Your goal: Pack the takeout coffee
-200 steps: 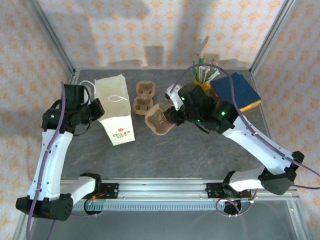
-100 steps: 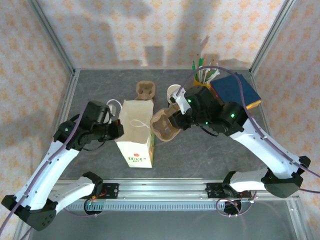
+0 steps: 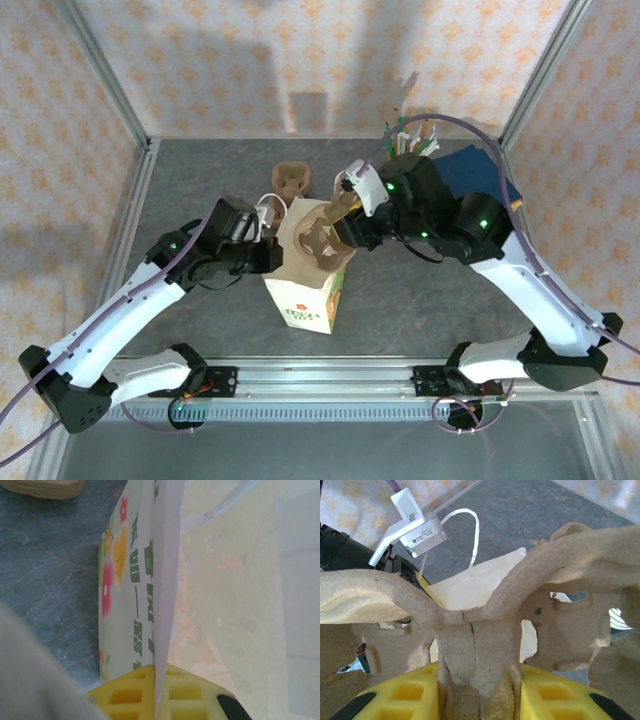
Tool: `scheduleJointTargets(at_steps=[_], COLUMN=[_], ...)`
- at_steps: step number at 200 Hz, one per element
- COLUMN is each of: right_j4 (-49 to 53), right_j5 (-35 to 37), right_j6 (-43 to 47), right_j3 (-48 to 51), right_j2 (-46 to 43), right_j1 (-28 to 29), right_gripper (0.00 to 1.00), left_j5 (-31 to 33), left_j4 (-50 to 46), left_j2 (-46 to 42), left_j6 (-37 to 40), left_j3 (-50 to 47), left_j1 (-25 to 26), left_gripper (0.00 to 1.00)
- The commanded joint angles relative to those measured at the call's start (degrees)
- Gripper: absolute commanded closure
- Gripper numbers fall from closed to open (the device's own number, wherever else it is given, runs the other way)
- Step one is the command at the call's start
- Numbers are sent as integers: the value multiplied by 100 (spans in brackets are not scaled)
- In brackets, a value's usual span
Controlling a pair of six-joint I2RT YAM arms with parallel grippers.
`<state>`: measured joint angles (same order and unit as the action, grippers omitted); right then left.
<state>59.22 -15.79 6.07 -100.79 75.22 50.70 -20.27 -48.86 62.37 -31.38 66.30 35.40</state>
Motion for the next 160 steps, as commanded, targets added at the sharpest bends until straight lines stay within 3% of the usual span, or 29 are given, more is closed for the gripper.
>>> scheduleJointTargets(at_steps=[1, 61, 160], right_j4=[45, -242, -927], right_j5=[-108, -253, -746], right_j6=[257, 645, 1744], right_j3=[-106, 407, 1251], right_j2=[182, 559, 293], right_j1=[8, 10, 10], right_gripper=[66, 65, 64], left_j5=[-158, -360, -754], left_j4=[313, 325, 339], left_j2=[79, 258, 423], left_j6=[534, 1174, 1660], left_j3=[93, 172, 304], left_j1=[73, 73, 70], left_gripper=[100, 100, 100])
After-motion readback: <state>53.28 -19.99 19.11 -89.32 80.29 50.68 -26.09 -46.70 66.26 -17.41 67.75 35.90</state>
